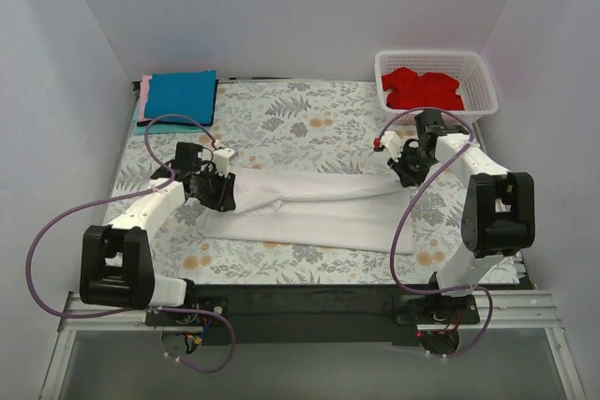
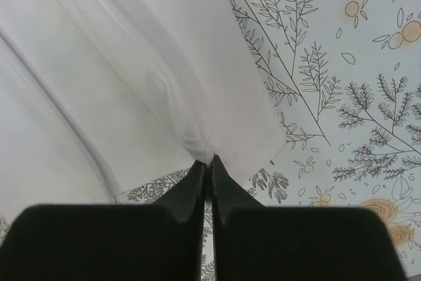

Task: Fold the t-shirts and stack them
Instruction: Fold the tshirt

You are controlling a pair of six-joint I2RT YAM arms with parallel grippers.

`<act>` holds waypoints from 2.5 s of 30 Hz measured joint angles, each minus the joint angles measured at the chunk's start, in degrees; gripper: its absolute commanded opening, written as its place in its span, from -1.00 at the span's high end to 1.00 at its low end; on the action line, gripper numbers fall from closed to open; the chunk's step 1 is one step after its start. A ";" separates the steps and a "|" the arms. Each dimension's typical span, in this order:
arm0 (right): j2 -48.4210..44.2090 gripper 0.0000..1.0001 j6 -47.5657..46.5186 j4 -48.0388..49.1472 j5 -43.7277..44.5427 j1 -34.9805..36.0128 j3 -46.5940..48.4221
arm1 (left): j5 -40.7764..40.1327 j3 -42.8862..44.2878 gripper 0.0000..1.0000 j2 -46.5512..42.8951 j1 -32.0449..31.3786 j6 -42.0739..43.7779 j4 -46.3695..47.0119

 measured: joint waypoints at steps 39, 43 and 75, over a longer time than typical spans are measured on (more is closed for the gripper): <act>8.22 0.42 3.19 -10.32 -2.38 0.00 4.44 | 8.66 21.99 0.48 27.32 -5.88 2.29 -9.11; 8.11 0.39 3.13 -10.36 -1.73 0.00 3.98 | 8.66 19.96 0.77 26.51 -6.93 2.40 -9.18; 2.80 0.35 1.09 -14.60 -1.68 0.00 1.64 | 0.26 22.08 0.07 27.12 -11.47 -0.94 -4.57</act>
